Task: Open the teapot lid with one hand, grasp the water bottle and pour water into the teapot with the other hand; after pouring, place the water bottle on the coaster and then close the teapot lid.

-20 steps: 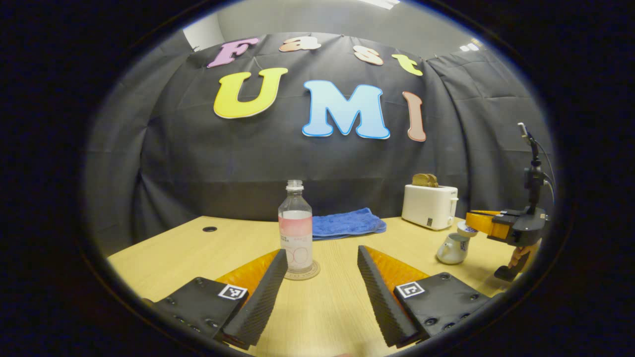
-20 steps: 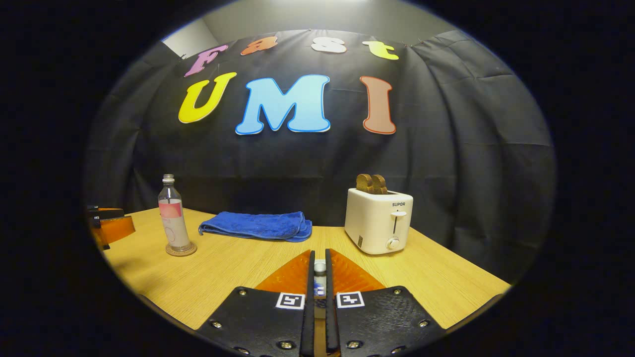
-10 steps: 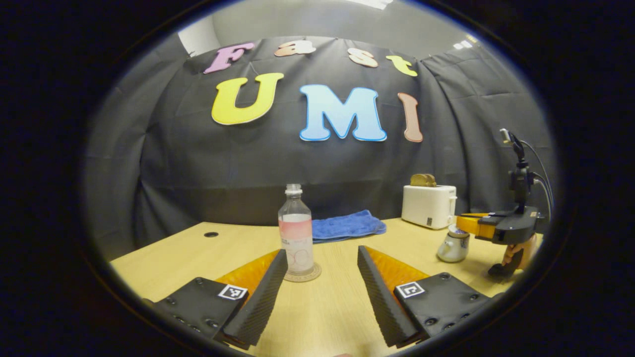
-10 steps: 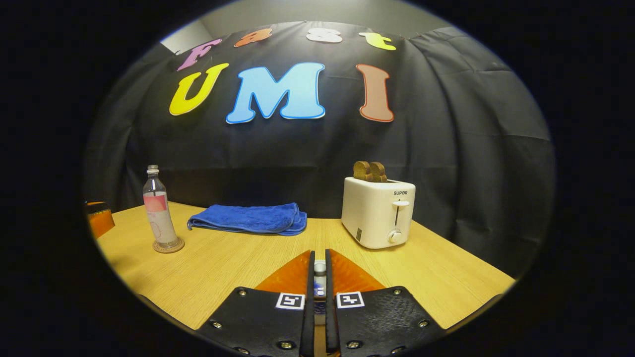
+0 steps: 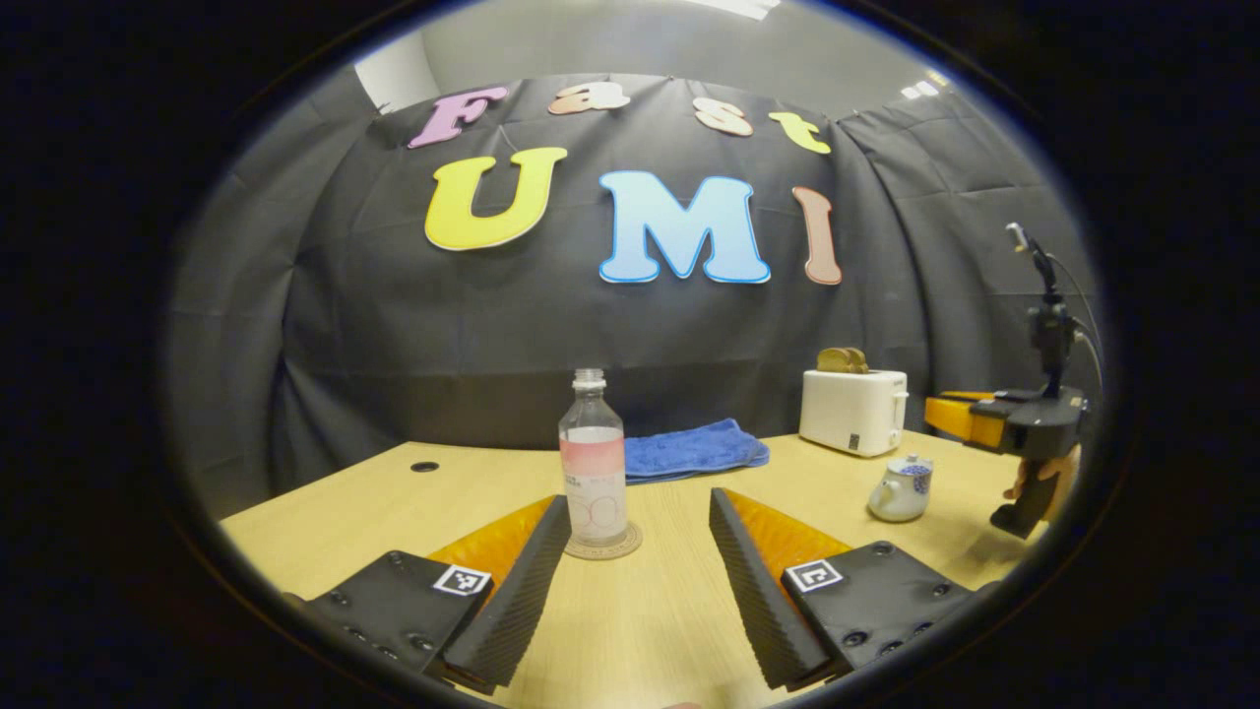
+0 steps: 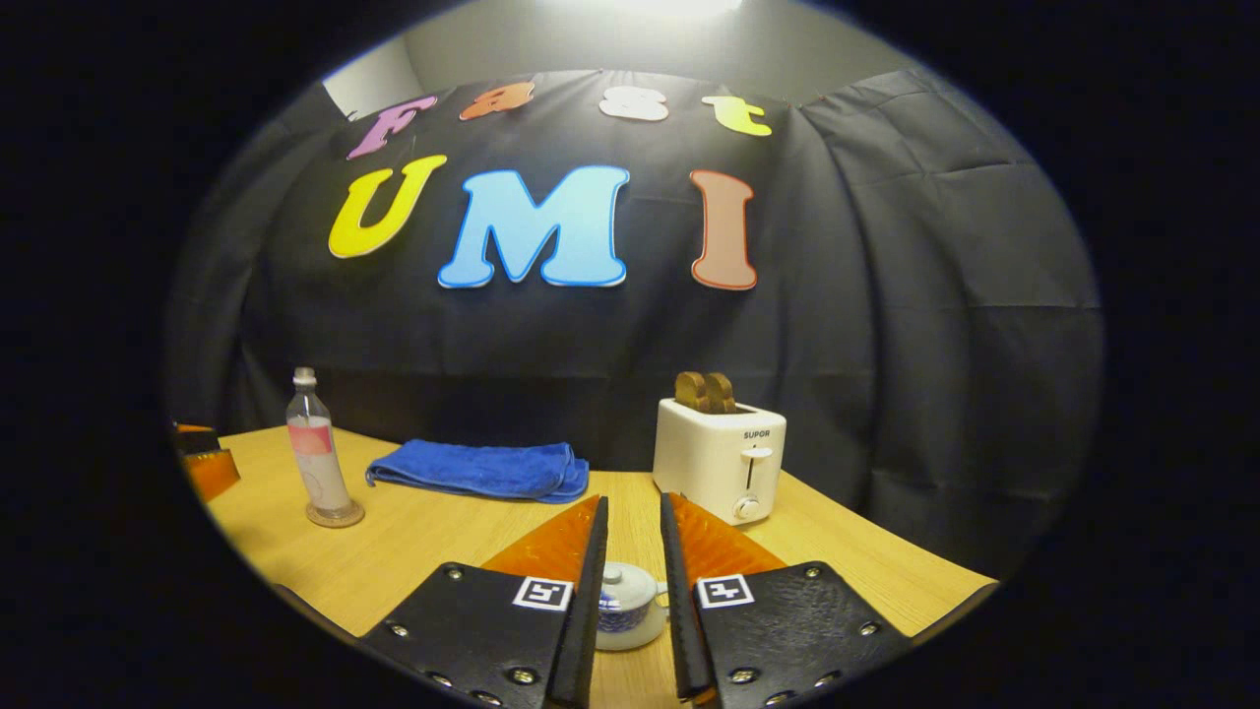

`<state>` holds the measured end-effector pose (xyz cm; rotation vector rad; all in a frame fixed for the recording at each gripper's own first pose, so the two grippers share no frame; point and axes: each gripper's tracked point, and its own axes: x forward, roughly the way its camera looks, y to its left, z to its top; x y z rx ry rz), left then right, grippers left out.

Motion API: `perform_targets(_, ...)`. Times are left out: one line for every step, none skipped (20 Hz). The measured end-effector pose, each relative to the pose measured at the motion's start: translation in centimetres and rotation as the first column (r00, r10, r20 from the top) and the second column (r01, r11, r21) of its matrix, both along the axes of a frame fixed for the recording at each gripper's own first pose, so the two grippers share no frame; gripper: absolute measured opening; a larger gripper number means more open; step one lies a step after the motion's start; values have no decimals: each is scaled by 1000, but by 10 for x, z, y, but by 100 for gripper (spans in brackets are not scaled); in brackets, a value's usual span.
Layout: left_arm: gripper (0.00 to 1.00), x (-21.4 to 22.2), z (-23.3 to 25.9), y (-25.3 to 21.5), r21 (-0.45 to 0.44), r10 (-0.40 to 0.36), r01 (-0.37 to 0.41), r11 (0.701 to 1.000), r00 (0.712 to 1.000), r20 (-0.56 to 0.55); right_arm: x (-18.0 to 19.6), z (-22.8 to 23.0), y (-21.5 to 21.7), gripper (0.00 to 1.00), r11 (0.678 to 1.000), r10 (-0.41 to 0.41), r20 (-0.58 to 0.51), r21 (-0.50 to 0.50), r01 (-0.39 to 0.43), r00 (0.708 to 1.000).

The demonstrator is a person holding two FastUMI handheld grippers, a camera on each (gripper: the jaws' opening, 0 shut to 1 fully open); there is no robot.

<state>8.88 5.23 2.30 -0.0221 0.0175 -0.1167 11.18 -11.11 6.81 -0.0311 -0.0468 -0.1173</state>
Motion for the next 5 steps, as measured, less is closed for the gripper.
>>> perform_targets(99,-4,-1,-5,-5,-3,3,1000,1000,0,-13,1,7,33,1000,19,6,15,-19,1000)
perform_targets(99,-8,0,-9,-5,-6,6,1000,1000,1,-25,-1,14,32,999,29,8,27,-30,1000)
perform_targets(99,-14,0,-13,0,2,-2,1000,1000,0,-36,-5,18,41,999,36,0,37,-36,999)
perform_targets(99,-20,1,-15,5,14,-14,1000,1000,7,-45,-11,22,57,999,39,-11,36,-39,999)
perform_targets(99,-27,6,-19,4,18,-18,1000,1000,21,-54,-16,26,64,999,38,-21,35,-37,999)
